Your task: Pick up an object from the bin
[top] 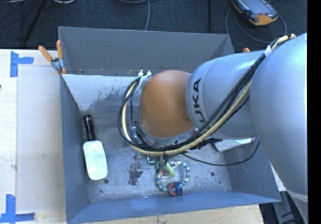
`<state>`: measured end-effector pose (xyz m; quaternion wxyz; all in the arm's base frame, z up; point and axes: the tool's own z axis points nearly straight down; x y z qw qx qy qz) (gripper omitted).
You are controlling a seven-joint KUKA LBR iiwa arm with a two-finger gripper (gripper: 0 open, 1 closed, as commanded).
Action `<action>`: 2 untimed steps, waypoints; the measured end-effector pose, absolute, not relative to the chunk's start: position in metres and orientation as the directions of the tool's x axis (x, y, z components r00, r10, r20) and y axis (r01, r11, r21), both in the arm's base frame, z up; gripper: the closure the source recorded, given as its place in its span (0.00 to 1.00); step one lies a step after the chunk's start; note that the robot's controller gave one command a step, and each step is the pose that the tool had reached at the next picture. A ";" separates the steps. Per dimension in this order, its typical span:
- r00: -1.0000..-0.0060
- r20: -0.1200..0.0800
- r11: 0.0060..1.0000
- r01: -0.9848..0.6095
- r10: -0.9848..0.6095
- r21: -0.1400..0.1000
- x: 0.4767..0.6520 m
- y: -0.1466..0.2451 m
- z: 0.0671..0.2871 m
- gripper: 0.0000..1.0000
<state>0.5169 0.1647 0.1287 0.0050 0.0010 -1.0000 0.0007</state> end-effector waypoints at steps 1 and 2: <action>-1.000 0.003 1.000 0.002 0.002 0.000 0.519 0.164 0.133 0.00; -0.999 0.004 0.999 -0.033 -0.033 0.001 0.523 0.123 0.138 0.00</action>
Offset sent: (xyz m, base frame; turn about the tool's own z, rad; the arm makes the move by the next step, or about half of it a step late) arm 0.0109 -0.0782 0.0146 -0.0385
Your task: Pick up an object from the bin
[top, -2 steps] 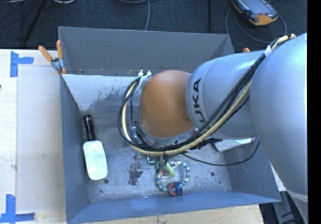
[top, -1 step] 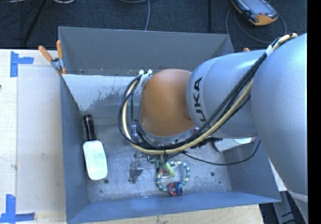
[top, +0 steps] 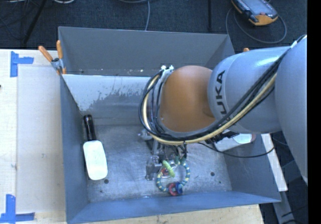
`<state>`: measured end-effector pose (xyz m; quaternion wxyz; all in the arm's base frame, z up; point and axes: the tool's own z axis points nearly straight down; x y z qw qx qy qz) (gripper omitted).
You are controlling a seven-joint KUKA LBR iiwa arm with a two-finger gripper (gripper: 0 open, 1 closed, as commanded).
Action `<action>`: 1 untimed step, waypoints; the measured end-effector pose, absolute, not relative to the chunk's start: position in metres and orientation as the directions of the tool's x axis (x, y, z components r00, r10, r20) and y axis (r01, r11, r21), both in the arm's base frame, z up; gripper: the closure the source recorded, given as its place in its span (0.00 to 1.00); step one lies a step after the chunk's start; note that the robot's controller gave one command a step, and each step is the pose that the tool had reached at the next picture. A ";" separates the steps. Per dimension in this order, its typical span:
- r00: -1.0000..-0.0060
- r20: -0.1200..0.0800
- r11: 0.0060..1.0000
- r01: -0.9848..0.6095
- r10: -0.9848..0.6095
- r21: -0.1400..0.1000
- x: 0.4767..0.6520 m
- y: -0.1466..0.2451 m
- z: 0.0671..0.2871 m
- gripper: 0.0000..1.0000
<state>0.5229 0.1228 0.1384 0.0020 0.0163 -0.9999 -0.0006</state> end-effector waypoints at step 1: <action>-0.999 0.000 0.999 0.045 0.045 -0.002 0.545 0.090 0.141 0.00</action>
Offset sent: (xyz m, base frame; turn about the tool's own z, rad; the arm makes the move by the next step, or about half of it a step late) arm -0.0434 -0.0572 0.0033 -0.0993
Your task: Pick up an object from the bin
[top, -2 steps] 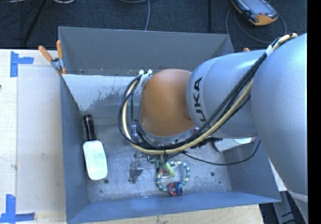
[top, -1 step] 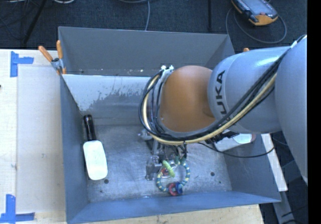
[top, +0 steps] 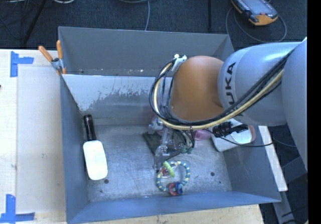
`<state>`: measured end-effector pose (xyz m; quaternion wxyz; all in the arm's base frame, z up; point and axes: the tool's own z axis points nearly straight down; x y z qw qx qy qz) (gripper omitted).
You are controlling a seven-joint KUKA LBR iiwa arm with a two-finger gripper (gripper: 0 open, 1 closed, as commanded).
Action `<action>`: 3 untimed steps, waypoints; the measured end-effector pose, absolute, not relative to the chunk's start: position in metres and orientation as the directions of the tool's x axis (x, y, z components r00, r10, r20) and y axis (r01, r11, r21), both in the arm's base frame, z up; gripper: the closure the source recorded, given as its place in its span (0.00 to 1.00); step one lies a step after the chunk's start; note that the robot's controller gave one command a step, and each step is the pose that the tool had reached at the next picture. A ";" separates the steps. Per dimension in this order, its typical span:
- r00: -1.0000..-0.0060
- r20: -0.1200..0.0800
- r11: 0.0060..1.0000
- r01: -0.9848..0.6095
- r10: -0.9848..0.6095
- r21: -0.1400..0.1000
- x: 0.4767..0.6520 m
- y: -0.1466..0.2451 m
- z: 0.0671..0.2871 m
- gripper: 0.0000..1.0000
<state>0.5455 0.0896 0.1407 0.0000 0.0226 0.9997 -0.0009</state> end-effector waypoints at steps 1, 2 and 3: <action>-0.999 0.001 0.999 -0.042 -0.042 0.000 0.513 0.077 0.141 0.00; -0.991 0.003 0.991 -0.136 -0.136 0.001 0.540 0.041 0.146 0.00; -0.973 -0.003 0.973 -0.231 -0.231 -0.002 0.569 0.027 0.145 0.00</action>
Offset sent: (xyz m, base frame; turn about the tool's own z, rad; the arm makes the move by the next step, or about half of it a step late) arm 0.0334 -0.0774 0.0114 -0.1806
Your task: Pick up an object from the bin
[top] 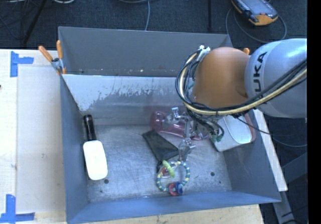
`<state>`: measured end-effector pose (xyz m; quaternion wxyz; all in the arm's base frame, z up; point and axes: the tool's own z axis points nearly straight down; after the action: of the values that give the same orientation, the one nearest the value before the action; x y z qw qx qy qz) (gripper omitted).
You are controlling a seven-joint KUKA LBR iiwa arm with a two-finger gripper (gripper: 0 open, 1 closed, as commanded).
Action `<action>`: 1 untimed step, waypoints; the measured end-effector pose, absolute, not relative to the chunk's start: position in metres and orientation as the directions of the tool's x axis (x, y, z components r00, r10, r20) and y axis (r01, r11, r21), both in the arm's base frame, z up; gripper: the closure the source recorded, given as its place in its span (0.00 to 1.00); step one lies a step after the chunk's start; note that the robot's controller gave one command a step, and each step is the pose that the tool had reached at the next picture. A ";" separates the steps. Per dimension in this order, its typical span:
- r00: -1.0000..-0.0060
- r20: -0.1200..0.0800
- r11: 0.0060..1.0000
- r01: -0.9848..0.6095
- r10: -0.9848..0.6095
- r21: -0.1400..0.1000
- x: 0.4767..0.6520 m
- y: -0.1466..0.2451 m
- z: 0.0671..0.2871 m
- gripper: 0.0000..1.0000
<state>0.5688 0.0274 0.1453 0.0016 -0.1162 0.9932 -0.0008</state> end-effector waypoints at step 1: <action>-0.916 -0.009 0.916 -0.401 -0.401 -0.002 0.544 0.029 0.129 0.00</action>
Offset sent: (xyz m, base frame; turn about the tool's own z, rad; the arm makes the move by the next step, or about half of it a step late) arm -0.0179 0.0401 -0.0696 -0.5165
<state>0.5435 0.0286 0.1294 0.0045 -0.2046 0.9788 0.0001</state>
